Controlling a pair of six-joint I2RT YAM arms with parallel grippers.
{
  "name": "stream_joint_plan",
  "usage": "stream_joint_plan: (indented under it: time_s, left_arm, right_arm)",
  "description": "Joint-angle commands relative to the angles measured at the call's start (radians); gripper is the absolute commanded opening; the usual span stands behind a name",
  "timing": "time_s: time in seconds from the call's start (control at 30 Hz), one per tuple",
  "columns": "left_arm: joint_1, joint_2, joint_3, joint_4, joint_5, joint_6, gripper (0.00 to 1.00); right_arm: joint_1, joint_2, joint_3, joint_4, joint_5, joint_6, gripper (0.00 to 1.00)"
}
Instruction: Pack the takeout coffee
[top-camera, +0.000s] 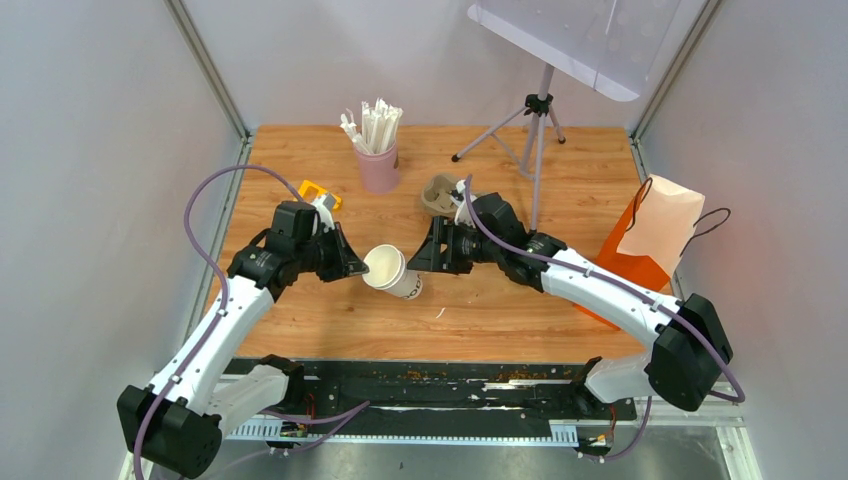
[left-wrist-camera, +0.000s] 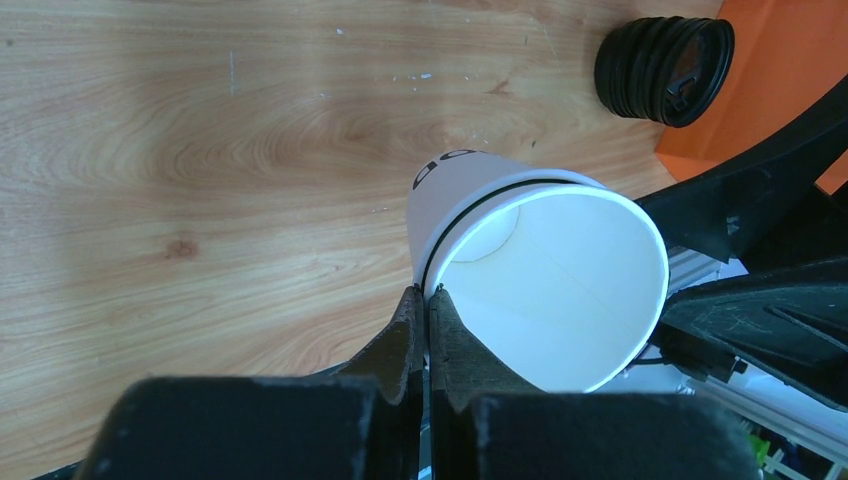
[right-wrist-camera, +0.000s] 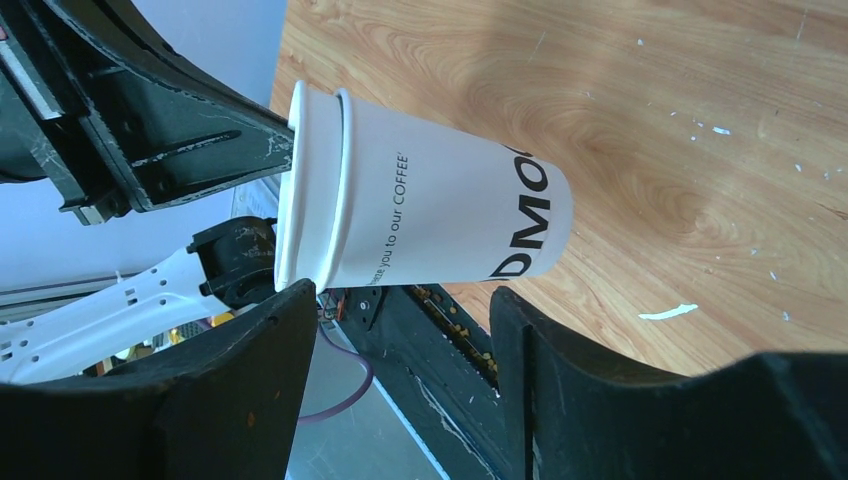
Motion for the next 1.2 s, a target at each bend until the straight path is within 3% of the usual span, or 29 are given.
stream_joint_plan:
  time_s: [0.0, 0.73, 1.17]
  left_arm:
    - [-0.003, -0.017, -0.005, 0.048, 0.022, -0.016, 0.0]
    - [-0.003, -0.023, -0.048, 0.11, 0.069, -0.062, 0.0]
    - [-0.003, -0.012, -0.11, 0.196, 0.106, -0.126, 0.0]
  right_arm:
    - [0.006, 0.012, 0.022, 0.065, -0.025, 0.025, 0.63]
    - [0.007, 0.07, 0.024, 0.081, -0.044, 0.04, 0.58]
    - [0.01, 0.099, -0.052, 0.0, 0.047, -0.039, 0.58]
